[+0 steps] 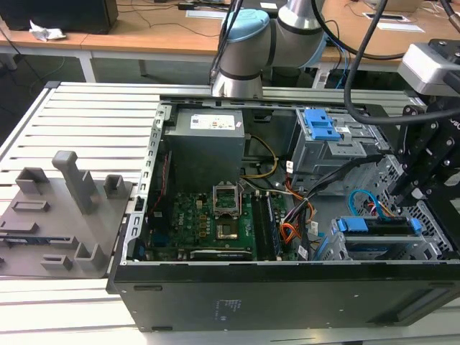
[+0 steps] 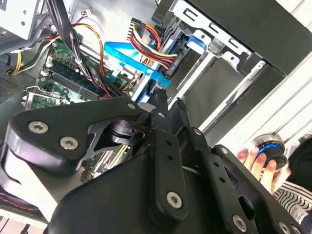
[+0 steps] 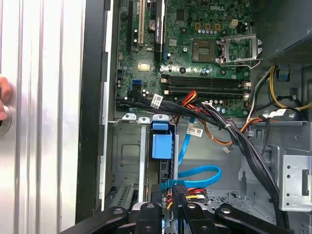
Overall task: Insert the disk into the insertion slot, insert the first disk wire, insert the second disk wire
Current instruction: 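Insert the second disk wire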
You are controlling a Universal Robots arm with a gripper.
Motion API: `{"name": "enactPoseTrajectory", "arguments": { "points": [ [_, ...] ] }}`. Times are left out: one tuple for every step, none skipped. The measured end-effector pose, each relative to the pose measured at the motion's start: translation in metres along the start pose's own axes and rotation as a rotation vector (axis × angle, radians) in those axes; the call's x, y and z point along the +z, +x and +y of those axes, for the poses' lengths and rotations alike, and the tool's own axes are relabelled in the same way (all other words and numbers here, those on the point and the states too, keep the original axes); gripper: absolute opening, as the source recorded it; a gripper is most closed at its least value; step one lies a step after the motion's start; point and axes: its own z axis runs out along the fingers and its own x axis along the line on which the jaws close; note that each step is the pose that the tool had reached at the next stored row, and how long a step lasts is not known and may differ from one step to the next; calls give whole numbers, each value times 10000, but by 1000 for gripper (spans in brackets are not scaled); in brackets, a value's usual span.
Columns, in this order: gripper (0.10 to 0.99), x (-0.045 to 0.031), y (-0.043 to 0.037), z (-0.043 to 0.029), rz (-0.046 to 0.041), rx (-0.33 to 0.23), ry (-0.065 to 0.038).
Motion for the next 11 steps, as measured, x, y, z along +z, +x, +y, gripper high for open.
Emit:
{"name": "enactPoseTrajectory", "arguments": {
  "points": [
    [239, -1, 0, 0, 2, 0, 0],
    [239, -1, 0, 0, 1, 0, 0],
    [239, -1, 0, 0, 1, 0, 0],
    [161, -2, 0, 0, 2, 0, 0],
    [106, -2, 0, 0, 1, 0, 0],
    [106, -2, 0, 0, 1, 0, 0],
    [106, -2, 0, 0, 1, 0, 0],
    [106, -2, 0, 0, 2, 0, 0],
    [106, -2, 0, 0, 1, 0, 0],
    [106, -2, 0, 0, 1, 0, 0],
    [106, -2, 0, 0, 1, 0, 0]
  ]
}}
